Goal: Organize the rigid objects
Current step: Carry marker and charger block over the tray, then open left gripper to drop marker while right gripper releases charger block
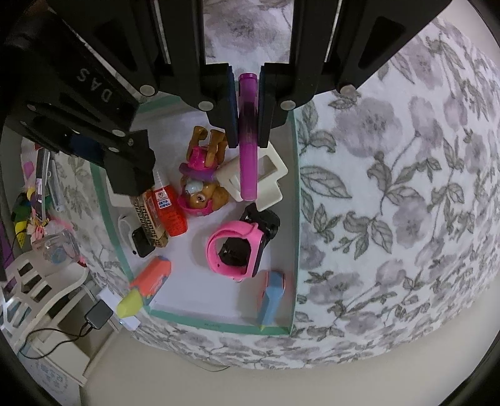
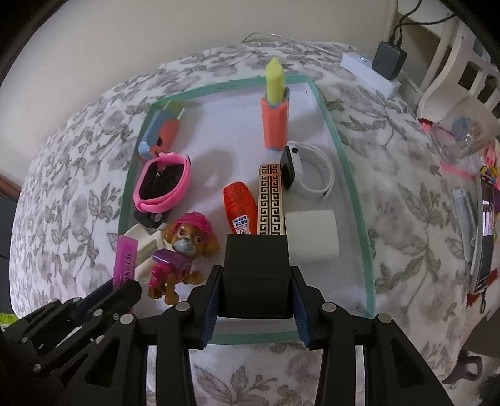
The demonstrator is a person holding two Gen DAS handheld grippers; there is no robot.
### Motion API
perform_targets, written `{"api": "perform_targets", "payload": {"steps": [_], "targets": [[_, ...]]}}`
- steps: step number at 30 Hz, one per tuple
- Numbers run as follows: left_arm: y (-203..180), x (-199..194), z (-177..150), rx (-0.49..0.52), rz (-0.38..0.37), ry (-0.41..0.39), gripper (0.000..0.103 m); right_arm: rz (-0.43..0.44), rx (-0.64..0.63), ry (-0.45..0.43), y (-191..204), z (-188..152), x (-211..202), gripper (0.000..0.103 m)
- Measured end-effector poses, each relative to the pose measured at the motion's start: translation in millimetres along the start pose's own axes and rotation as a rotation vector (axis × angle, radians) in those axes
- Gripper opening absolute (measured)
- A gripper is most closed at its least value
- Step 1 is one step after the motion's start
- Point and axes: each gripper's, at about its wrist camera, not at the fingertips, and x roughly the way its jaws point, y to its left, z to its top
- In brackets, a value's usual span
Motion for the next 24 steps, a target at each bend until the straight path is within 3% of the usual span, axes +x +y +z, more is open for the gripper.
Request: {"api": "perform_targets", "payload": {"steps": [5, 7, 9, 10, 15, 20, 24], "targets": [[6.0, 1.7, -2.3, -0.019, 0.005, 0.010, 0.018, 0.008, 0.021, 0.013, -3.8, -2.5, 2.4, 0.044], [5.7, -2.0, -4.0, -0.014, 0.014, 0.002, 0.040, 0.010, 0.025, 0.012, -5.0, -4.6, 1.5, 0.046], [4.9, -7.3, -6.6, -0.006, 0.026, -0.016, 0.048, 0.018, 0.026, 0.008, -6.2, -5.8, 0.1, 0.052], [5.1, -8.4, -6.7, -0.002, 0.031, -0.021, 0.048, 0.020, 0.030, 0.003, -7.0, -6.7, -1.3, 0.061], [9.6, -20.3, -9.9, 0.002, 0.065, -0.064, 0.057, 0.032, 0.045, -0.016, -10.2, -10.3, -6.3, 0.062], [17.8, -27.8, -12.7, 0.005, 0.174, -0.098, 0.057, 0.029, 0.033, -0.040, -8.5, -14.8, -13.2, 0.066], [25.3, -28.5, -15.3, -0.014, 0.209, -0.092, 0.057, 0.037, 0.020, -0.057, -5.8, -19.2, -18.9, 0.069]]}}
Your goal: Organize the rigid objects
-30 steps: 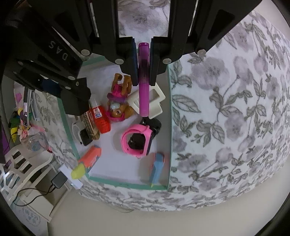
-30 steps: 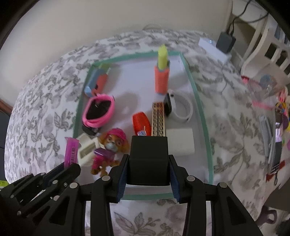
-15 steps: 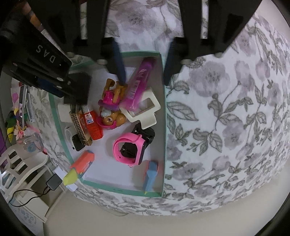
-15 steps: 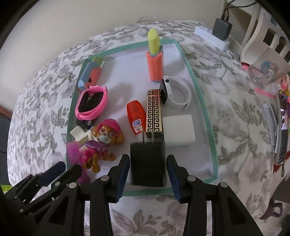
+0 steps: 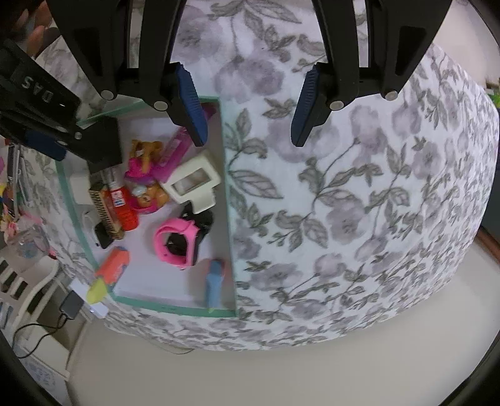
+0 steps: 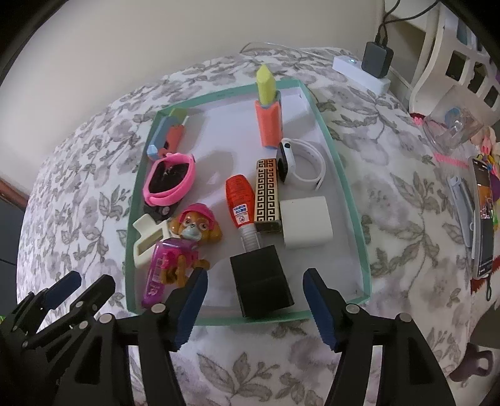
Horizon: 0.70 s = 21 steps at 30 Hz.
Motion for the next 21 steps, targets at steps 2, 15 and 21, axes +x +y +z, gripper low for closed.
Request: {"api": "perform_targets", "payload": {"steps": [2, 15, 21], "targets": [[3.7, -1.6, -0.7, -0.006, 0.015, -0.009, 0.057, 0.002, -0.007, -0.010, 1.7, -2.0, -2.8, 0.073], [28.8, -14.7, -5.7, -0.093, 0.019, -0.056, 0.092, 0.009, -0.041, -0.068, 11.2, -7.7, -14.4, 0.103], [35.0, -20.2, -8.9, -0.105, 0.033, -0.069, 0.092, 0.006, -0.061, -0.096, 14.2, -9.7, -20.8, 0.103]]}}
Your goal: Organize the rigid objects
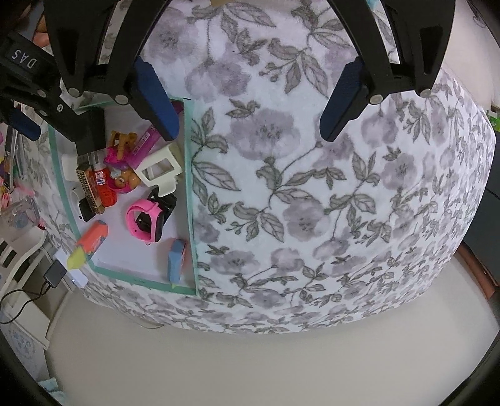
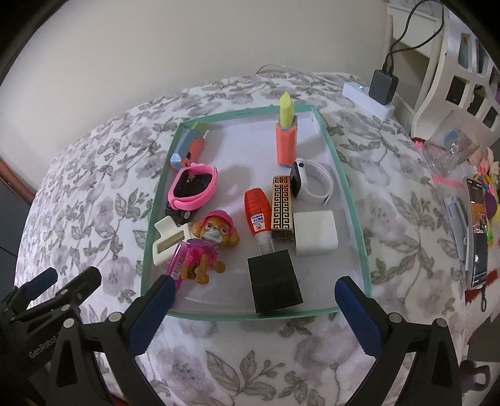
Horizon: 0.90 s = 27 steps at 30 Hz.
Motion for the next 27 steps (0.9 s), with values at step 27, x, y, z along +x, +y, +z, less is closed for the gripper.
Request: {"api": "perform_targets", "payload": {"steps": [27], "targets": [[5.9, -35.2, -11.1, -0.008, 0.005, -0.096, 0.092, 0.004, -0.016, -0.103, 3.1, -11.6, -35.1, 0.103]]}}
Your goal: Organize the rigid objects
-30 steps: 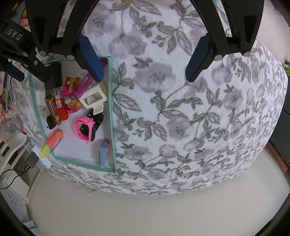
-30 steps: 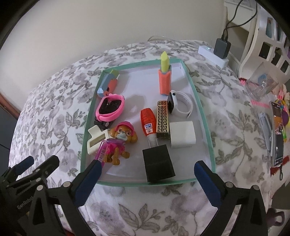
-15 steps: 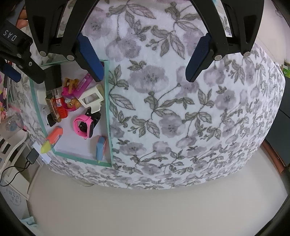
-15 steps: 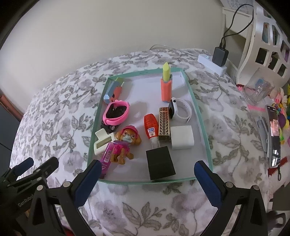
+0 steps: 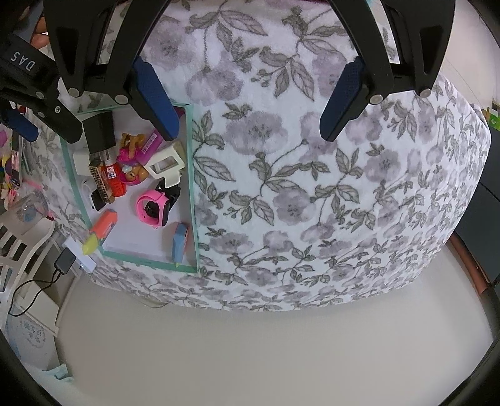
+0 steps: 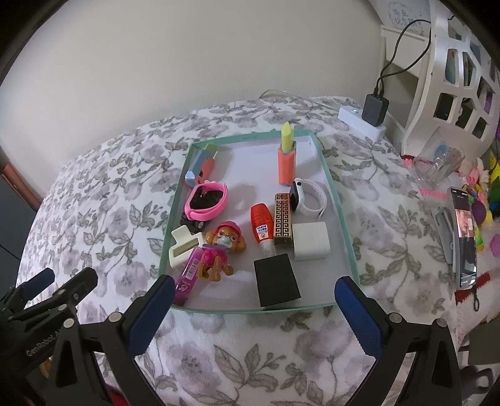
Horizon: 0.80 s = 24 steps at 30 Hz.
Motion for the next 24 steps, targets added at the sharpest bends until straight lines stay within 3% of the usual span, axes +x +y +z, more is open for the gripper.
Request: {"api": "perform_targets", "payload": {"steps": [24], "targets": [[5.0, 5.4, 1.6, -0.019, 0.018, 0.028, 0.092, -0.009, -0.020, 0.000, 1.3, 0.1, -0.3, 0.103]]}}
